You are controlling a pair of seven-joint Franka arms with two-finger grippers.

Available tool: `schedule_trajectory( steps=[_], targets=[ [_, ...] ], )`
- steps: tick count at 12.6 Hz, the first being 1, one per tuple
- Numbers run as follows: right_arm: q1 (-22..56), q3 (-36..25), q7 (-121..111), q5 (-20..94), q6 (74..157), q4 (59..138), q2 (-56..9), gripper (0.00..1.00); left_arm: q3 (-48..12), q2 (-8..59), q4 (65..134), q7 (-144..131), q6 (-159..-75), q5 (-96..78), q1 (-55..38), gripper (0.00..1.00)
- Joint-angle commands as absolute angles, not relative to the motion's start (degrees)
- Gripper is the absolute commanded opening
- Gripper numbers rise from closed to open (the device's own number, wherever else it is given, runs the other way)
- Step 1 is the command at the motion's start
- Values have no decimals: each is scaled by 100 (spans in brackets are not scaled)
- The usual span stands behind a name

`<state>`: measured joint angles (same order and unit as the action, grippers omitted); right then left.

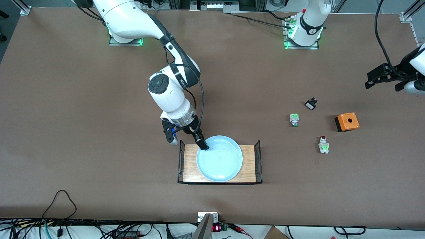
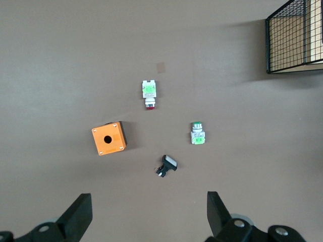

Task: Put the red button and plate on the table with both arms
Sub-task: 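Grasp the blue plate rim with the right gripper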

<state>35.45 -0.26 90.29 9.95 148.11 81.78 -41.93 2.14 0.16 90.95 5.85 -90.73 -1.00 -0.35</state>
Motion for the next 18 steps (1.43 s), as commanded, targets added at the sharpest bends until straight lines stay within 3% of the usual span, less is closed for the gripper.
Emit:
schedule_trajectory(
  steps=[1,5,11,14,18],
  targets=[
    [3595,-114,9053,870,14328,7823,-4254,99,220,-351,9448,580,-9061,79,-27,100],
    [3568,-123,9079,879,14089,7699,-4219,93,220,-281,9361,527,-9088,70,-26,100],
    [3568,-123,9097,888,14098,7691,-4219,59,176,-334,9352,598,-8842,70,-27,100],
    [3551,-123,9053,888,14098,7673,-4210,34,211,-334,9351,527,-8807,53,-18,100],
    [3551,-123,9044,896,14089,7664,-4210,15,202,-334,9334,484,-8833,53,70,100]
  ],
)
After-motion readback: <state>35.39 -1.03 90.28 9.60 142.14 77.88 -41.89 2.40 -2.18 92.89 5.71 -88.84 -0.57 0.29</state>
